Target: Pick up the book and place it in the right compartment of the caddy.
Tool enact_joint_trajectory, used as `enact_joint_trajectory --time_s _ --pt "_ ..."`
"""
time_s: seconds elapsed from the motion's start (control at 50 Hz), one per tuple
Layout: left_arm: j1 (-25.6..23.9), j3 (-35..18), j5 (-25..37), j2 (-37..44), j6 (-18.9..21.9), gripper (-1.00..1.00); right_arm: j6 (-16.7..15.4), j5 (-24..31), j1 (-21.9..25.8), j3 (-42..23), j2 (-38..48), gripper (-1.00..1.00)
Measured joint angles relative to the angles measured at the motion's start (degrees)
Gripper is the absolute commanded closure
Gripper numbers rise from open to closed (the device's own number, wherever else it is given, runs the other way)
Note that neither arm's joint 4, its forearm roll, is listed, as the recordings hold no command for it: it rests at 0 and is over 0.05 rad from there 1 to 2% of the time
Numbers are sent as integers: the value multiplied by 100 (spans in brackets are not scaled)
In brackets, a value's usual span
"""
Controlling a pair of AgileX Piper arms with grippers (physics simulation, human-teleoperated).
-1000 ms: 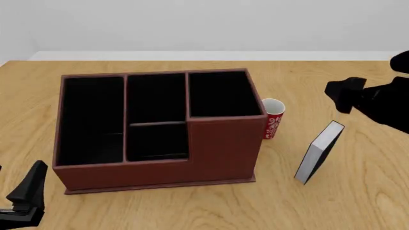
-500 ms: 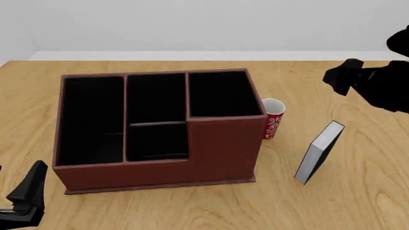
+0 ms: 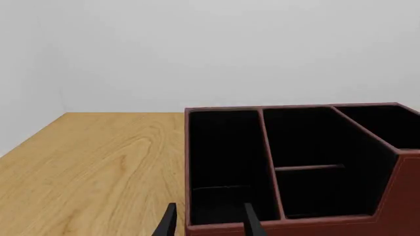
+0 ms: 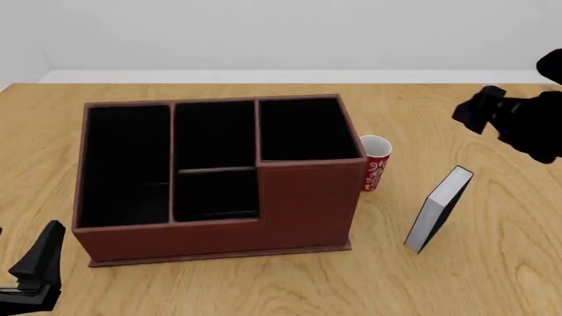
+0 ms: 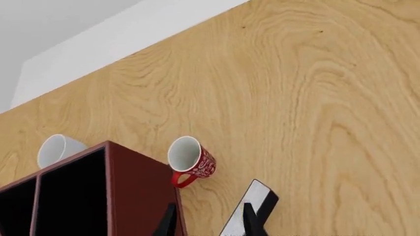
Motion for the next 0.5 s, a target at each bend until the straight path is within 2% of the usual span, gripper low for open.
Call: enact_joint_trajectory --time_s 0.5 --pt "0 0 0 0 0 -100 -30 114 -204 108 -98 -100"
